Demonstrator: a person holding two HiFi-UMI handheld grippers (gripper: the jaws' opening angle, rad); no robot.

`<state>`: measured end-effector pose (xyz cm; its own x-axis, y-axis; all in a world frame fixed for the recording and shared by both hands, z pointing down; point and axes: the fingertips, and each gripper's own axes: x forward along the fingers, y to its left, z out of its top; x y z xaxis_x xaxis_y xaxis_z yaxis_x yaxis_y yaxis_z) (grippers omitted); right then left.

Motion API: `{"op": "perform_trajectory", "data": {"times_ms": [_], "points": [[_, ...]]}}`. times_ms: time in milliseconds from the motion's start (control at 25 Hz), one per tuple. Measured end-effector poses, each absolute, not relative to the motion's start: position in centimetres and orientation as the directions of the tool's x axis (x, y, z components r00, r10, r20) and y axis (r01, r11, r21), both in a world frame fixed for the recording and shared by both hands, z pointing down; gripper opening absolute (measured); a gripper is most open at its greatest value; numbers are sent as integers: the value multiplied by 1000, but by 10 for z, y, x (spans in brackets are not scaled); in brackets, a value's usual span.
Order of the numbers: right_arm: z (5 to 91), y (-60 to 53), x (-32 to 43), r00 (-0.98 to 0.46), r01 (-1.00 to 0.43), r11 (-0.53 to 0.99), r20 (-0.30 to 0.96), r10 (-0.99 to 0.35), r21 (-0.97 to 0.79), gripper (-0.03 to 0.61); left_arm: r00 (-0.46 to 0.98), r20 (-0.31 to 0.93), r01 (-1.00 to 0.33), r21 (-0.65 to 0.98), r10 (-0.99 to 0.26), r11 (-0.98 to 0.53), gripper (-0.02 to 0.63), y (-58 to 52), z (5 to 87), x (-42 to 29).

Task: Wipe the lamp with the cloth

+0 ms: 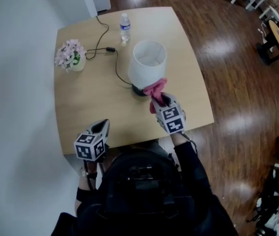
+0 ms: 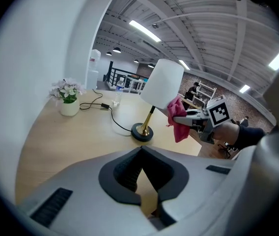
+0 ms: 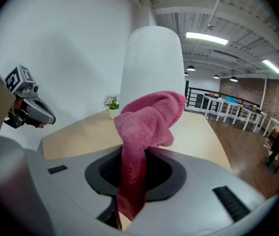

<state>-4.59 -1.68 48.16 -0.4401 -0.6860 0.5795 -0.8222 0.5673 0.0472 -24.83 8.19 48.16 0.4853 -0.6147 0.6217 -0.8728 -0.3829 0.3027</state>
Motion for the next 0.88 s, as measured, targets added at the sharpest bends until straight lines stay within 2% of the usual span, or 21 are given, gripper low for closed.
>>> {"op": "perform_trajectory", "data": {"times_ms": [240,640,880], "points": [[428,6,-63,-462,-810,579,511,-725,89,87,520,609,-851,314,-598,-421,0,84,485,-250],[316,-22,-100,-453,-739,582,389,-802,340,87,556,573,-830,345,-602,-438,0,91,485,-253],[334,-41,-114,-431,-710,591,427,-795,383,87,529,571,-849,351,-627,-396,0,94,492,-268]]}}
